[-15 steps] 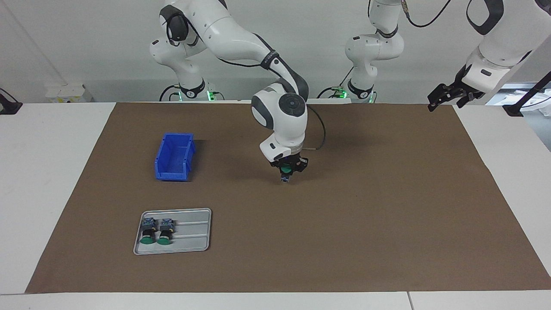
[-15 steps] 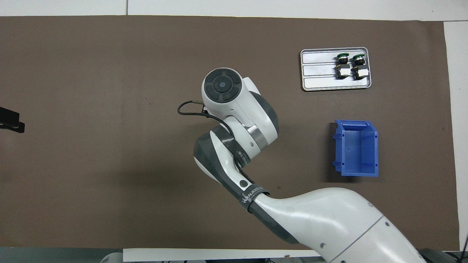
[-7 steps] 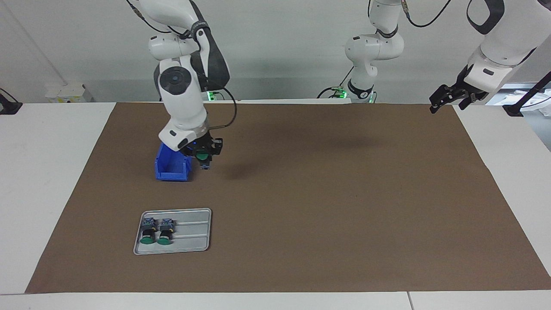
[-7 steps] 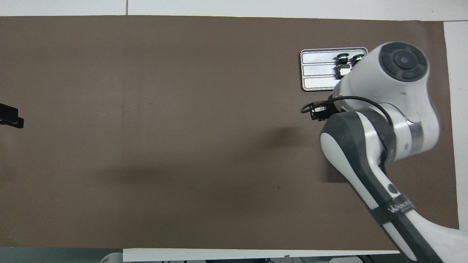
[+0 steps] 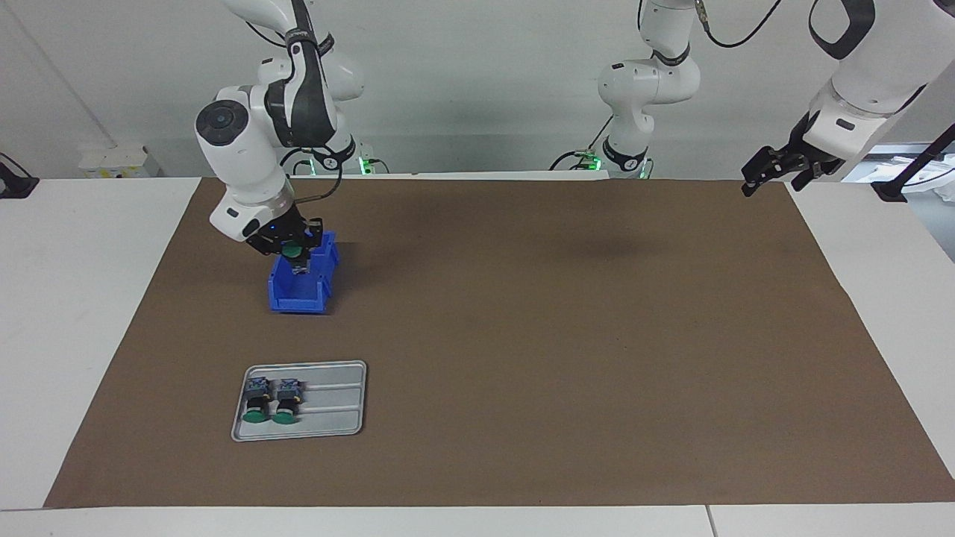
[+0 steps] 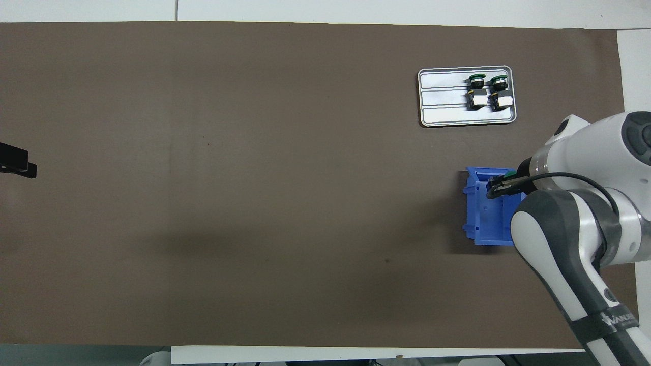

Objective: Place and press button with both arms
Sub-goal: 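Carry the button module with the right gripper to the blue bin, then lower the button into the blue bin and open the right gripper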

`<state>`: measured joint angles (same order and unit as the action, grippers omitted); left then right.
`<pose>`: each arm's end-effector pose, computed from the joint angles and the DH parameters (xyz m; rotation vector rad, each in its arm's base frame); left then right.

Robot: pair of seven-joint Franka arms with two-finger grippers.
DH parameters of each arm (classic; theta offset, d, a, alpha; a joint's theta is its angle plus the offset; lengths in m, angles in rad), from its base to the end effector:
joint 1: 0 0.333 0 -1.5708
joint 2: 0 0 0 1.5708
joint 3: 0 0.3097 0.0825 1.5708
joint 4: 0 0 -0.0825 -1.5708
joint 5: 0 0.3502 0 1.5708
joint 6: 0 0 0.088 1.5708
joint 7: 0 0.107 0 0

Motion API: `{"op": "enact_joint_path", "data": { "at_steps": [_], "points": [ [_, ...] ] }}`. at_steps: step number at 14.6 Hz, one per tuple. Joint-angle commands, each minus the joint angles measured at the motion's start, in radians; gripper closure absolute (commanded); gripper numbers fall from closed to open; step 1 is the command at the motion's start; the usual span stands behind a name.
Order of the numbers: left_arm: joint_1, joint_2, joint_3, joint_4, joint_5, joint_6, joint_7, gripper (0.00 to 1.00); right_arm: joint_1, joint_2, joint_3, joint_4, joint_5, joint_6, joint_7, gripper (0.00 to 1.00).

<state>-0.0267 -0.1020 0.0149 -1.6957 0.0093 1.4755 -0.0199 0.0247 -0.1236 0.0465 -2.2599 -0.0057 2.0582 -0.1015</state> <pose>0.4773 -0.0042 0.6073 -3.1264 -0.0129 0.1848 0.4618 0.0330 0.4189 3.1178 0.2735 -0.1227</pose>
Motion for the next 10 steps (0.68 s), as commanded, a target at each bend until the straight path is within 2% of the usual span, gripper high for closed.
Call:
{"op": "enact_joint_path", "data": {
  "at_steps": [1,4,10],
  "points": [
    [-0.001,-0.007,-0.001,-0.009,-0.011,0.008,-0.003,0.0,-0.035,-0.047,0.012,-0.09,-0.002,0.049,-0.027,1.0],
    [-0.002,-0.005,-0.006,-0.005,-0.011,0.009,-0.006,0.0,-0.048,-0.039,0.012,-0.096,-0.002,0.056,-0.038,1.0],
    [0.001,-0.005,-0.004,-0.007,-0.011,0.009,-0.006,0.0,-0.048,0.015,0.012,-0.156,-0.002,0.169,-0.03,1.0]
  ]
}}
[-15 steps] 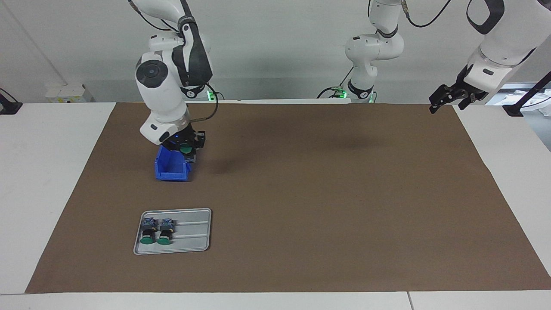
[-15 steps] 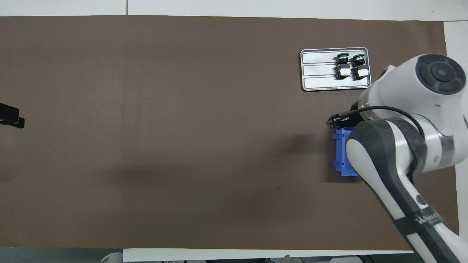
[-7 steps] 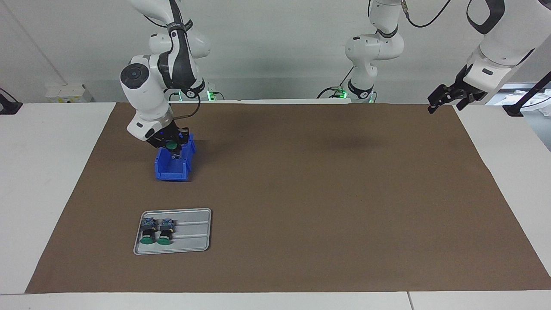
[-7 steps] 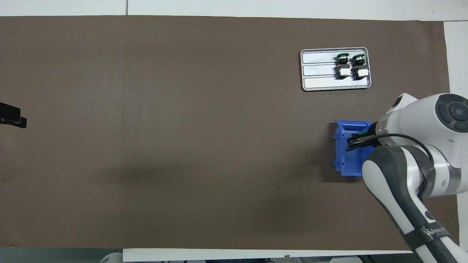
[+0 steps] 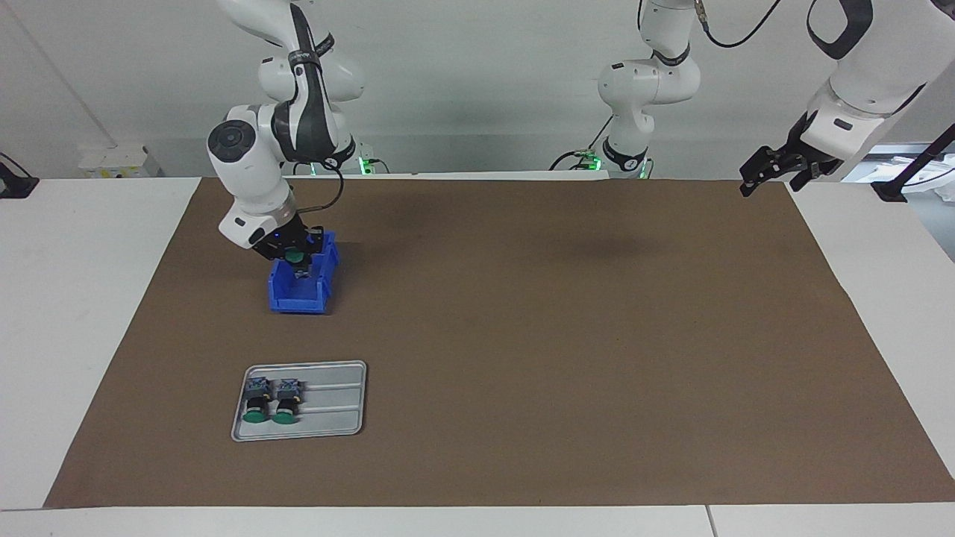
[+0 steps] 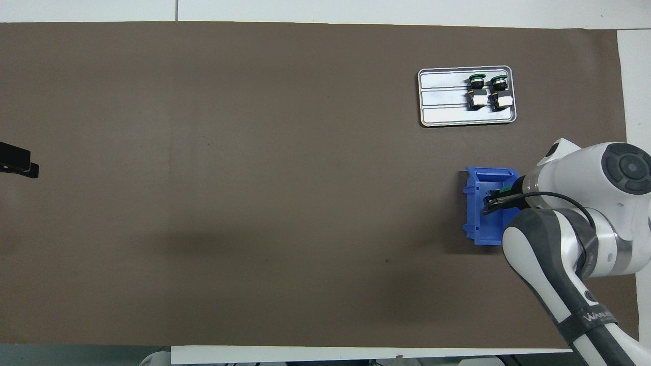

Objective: Place and press button with both arms
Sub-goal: 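Lower the button into the blue bin and open the right gripper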

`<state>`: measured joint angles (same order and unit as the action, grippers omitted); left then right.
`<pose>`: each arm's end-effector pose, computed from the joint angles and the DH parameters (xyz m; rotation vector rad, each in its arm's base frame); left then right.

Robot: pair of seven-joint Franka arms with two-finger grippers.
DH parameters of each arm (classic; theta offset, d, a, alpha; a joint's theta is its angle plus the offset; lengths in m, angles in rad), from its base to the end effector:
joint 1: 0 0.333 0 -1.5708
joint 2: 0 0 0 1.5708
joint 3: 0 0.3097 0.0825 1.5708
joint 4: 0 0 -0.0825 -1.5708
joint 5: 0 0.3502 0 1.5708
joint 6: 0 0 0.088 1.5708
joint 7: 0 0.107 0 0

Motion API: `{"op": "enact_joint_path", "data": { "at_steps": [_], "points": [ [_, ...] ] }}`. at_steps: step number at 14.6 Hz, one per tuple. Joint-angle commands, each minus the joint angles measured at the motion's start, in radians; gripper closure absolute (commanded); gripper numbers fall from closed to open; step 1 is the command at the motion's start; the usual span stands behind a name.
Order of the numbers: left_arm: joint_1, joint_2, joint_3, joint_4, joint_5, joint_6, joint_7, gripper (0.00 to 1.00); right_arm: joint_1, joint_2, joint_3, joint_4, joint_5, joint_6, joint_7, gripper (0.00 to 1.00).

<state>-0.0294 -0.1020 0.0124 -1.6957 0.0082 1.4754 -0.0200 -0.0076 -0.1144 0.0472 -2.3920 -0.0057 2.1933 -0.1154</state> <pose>0.4772 -0.0069 0.6073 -3.1270 -0.0049 0.1850 0.4448 0.0175 0.3713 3.1224 0.2472 -0.1328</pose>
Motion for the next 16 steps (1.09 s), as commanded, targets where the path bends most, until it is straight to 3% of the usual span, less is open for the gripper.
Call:
{"op": "enact_joint_path", "data": {
  "at_steps": [1,10,13,14,16],
  "points": [
    [0.005,-0.005,-0.002,-0.005,-0.01,0.008,-0.006,0.0,-0.014,0.006,0.011,-0.026,-0.002,0.036,-0.017,0.99],
    [0.013,-0.005,0.0,-0.007,-0.01,0.008,-0.005,0.0,-0.014,0.041,0.011,-0.038,-0.002,0.075,-0.017,0.9],
    [0.013,-0.005,0.0,-0.007,-0.01,0.008,-0.005,0.0,-0.015,0.042,0.011,-0.036,-0.002,0.071,-0.018,0.73],
    [0.013,-0.005,0.0,-0.007,-0.01,0.008,-0.005,0.0,-0.015,0.042,0.011,-0.035,-0.002,0.068,-0.018,0.72],
    [0.013,-0.005,0.0,-0.007,-0.01,0.008,-0.005,0.0,-0.014,0.042,0.011,-0.033,-0.002,0.066,-0.015,0.53]
  ]
}}
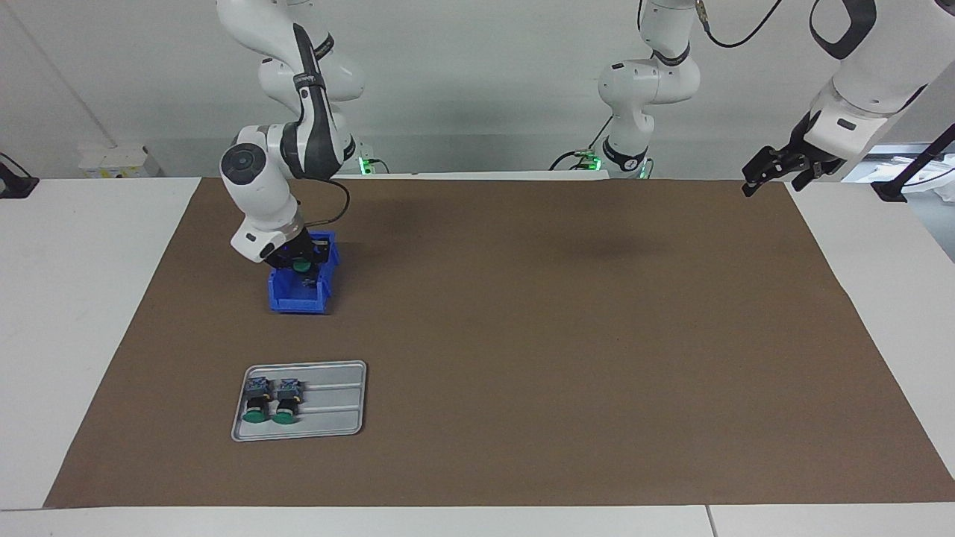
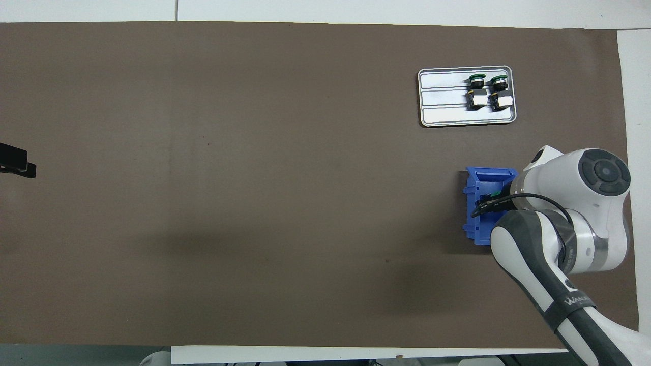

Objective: Place and press button with both arms

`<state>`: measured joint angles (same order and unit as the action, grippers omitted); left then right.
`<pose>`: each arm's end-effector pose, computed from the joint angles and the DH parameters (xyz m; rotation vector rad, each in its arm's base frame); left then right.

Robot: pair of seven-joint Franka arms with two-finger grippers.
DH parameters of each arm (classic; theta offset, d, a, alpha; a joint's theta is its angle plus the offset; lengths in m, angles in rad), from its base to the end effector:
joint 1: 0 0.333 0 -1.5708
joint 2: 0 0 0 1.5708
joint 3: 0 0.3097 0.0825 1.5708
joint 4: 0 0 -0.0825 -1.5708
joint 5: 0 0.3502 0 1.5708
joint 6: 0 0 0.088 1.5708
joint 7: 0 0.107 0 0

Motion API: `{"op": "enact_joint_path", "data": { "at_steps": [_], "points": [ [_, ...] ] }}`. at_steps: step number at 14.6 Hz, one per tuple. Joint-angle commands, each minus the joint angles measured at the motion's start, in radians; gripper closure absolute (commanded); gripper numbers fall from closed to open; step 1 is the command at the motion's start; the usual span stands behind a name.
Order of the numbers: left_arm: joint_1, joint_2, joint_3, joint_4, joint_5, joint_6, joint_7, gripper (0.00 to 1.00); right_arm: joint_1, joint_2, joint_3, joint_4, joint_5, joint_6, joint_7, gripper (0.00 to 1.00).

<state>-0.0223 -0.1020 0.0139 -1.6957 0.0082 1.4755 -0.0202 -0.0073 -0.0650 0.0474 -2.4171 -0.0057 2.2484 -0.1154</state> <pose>0.4773 -0.0027 0.6073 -3.1276 -0.0187 0.1849 0.4450 0.0177 0.3438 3.1240 0.2490 -0.1631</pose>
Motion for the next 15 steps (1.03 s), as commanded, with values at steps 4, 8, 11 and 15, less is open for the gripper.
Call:
{"op": "enact_joint_path", "data": {
  "at_steps": [4,8,11,15],
  "points": [
    [0.005,-0.005,-0.002,-0.007,-0.01,0.008,-0.004,0.0,-0.014,-0.007,0.011,-0.005,-0.002,0.005,-0.015,0.46],
    [0.005,-0.005,-0.002,-0.007,-0.01,0.008,-0.004,0.0,-0.014,-0.012,0.011,0.039,-0.002,-0.051,-0.02,0.46],
    [0.005,-0.005,-0.002,-0.007,-0.01,0.008,-0.004,0.0,-0.017,-0.016,0.009,0.052,-0.002,-0.065,-0.026,0.46],
    [0.005,-0.005,-0.002,-0.007,-0.01,0.008,-0.004,0.0,-0.031,-0.021,0.009,0.065,-0.002,-0.096,-0.026,0.47]
  ]
}}
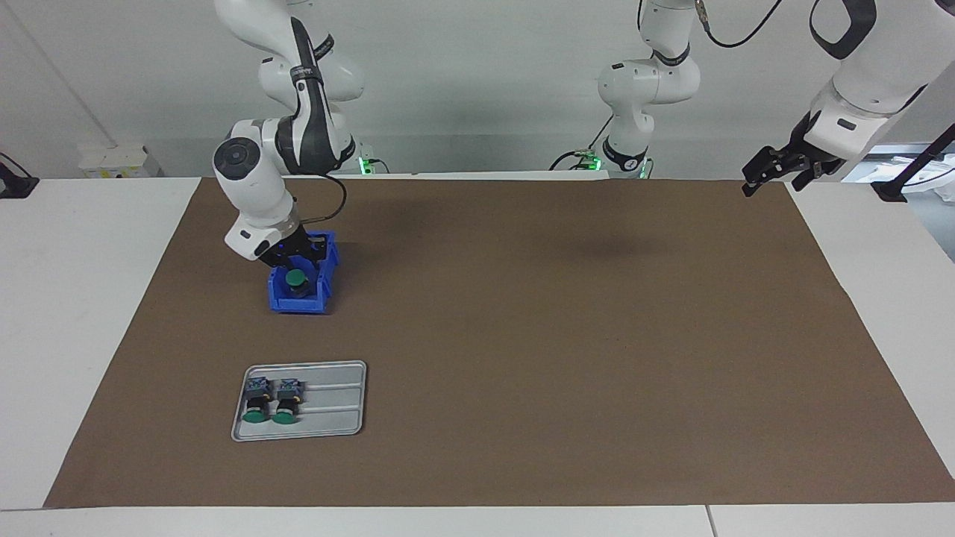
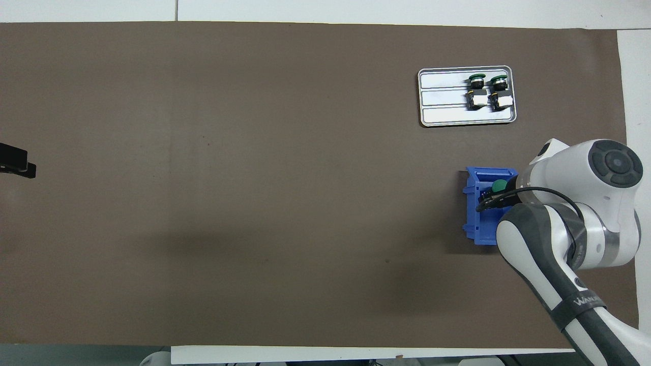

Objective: Place and press button with both arms

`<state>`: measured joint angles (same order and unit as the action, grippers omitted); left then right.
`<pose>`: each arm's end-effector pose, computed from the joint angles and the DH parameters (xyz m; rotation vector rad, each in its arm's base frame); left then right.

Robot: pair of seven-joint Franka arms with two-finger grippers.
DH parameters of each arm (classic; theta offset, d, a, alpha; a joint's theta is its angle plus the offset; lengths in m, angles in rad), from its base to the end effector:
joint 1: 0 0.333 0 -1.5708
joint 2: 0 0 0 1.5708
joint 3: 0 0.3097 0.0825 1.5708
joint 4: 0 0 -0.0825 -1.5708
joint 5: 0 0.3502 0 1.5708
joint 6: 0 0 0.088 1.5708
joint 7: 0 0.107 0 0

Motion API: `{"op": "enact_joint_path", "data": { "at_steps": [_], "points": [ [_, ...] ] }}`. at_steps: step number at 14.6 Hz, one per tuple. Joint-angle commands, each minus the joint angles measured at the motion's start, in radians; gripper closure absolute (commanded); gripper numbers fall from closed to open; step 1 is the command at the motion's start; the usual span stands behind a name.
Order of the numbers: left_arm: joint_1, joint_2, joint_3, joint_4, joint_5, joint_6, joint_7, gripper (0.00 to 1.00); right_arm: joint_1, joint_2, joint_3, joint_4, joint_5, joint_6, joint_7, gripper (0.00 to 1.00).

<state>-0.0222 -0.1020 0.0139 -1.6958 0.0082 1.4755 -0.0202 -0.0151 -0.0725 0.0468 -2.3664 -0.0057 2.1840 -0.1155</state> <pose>0.4773 -0.0027 0.6073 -3.1276 -0.0188 0.1851 0.4525 0.0142 0.3619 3.1247 0.2355 -0.1729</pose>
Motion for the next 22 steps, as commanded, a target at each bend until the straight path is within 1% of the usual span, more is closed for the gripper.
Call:
{"op": "enact_joint_path", "data": {
  "at_steps": [1,3,4,5,6,8,11,12,14,15,18,19,20,21,22],
  "points": [
    [0.005,-0.005,-0.002,-0.007,-0.01,0.008,-0.004,0.0,-0.023,-0.024,0.01,0.028,-0.002,-0.061,-0.024,0.47],
    [0.005,-0.005,-0.002,-0.007,-0.01,0.008,-0.004,0.0,-0.023,-0.038,0.01,0.082,-0.002,-0.136,-0.024,0.45],
    [0.005,-0.005,-0.002,-0.007,-0.01,0.008,-0.004,0.0,-0.025,-0.044,0.01,0.117,-0.002,-0.176,-0.024,0.37],
    [0.005,-0.005,-0.002,-0.007,-0.01,0.008,-0.004,0.0,-0.026,-0.046,0.008,0.157,-0.002,-0.215,-0.023,0.15],
    [0.005,-0.005,-0.002,-0.007,-0.01,0.006,-0.004,0.0,-0.032,-0.052,0.008,0.203,0.0,-0.252,-0.023,0.0],
    [0.005,-0.005,-0.002,-0.007,-0.01,0.008,-0.004,0.0,-0.043,-0.05,0.008,0.309,0.01,-0.335,-0.021,0.0],
    [0.005,-0.005,-0.002,-0.005,-0.01,0.006,-0.004,0.0,-0.091,-0.032,0.008,0.522,0.012,-0.501,-0.021,0.0],
    [0.005,-0.005,-0.002,-0.007,-0.01,0.006,-0.004,0.0,-0.112,-0.008,0.008,0.601,0.012,-0.559,-0.019,0.0],
    [0.005,-0.005,-0.002,-0.007,-0.01,0.006,-0.004,0.0,-0.115,0.055,0.008,0.763,-0.002,-0.677,-0.016,0.0],
    [0.005,-0.005,-0.002,-0.007,-0.01,0.006,-0.006,0.0,-0.111,0.068,0.008,0.782,-0.008,-0.681,-0.004,0.0],
    [0.005,-0.005,-0.002,-0.007,-0.01,0.008,-0.004,0.0,-0.115,0.076,0.012,0.791,0.0,-0.681,0.02,0.0],
    [0.005,-0.005,-0.002,-0.007,-0.01,0.006,-0.004,0.0,-0.097,0.083,0.007,0.8,-0.008,-0.679,0.02,0.0],
    [0.007,-0.005,-0.002,-0.007,-0.01,0.008,-0.004,0.0,-0.065,0.085,-0.025,0.8,-0.013,-0.682,0.02,0.0],
    [0.007,-0.005,-0.002,-0.007,-0.01,0.006,-0.004,0.0,-0.056,0.086,-0.045,0.803,-0.019,-0.682,0.02,0.0],
    [0.007,-0.005,-0.002,-0.007,-0.01,0.008,-0.004,0.0,-0.051,0.082,-0.047,0.808,-0.022,-0.684,0.019,0.0]
  ]
}}
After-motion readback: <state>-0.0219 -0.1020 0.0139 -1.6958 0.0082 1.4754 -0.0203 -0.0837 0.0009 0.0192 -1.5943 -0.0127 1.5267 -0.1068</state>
